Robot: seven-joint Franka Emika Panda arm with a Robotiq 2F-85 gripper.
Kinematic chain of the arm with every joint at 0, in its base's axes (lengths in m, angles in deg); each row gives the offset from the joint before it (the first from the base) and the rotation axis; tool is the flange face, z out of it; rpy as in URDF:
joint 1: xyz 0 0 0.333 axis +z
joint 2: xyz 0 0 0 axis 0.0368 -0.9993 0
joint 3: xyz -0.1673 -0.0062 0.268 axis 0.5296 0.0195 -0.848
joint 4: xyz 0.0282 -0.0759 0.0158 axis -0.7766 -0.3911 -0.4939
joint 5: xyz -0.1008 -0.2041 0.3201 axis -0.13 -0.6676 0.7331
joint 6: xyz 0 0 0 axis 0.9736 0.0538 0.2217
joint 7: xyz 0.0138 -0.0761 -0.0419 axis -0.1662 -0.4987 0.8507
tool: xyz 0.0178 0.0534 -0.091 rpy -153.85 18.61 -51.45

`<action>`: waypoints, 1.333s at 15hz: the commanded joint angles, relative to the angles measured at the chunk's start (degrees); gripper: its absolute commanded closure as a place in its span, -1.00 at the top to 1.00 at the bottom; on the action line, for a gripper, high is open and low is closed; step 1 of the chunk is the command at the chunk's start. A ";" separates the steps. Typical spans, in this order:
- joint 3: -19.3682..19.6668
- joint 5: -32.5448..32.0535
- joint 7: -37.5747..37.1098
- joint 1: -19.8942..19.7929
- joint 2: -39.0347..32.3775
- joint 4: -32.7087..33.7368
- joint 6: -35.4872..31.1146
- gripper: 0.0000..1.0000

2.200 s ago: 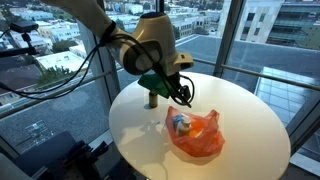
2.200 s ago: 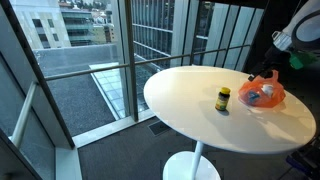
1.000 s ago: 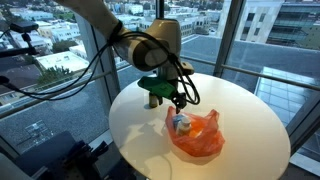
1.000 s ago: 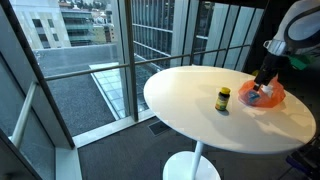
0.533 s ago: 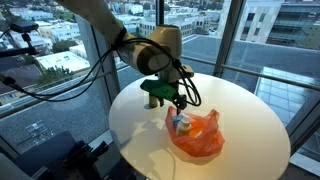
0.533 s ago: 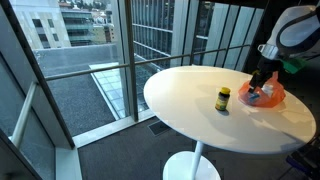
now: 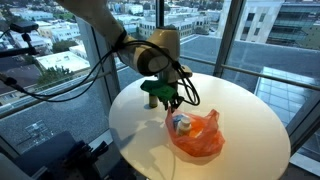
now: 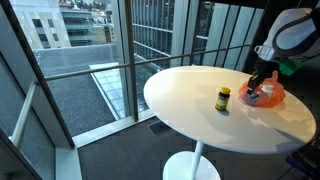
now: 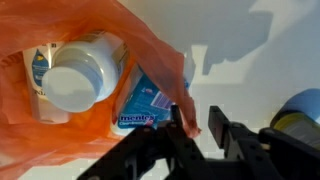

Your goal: Pick up the white bottle from the table and put it in the orange plastic bag.

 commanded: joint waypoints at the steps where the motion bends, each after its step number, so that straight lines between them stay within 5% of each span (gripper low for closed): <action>1: 0.05 -0.08 0.88 -0.24 0.15 0.86 -0.10 -0.90; 20: 1.40 1.61 1.30 -0.86 8.27 -0.22 -1.29 -0.93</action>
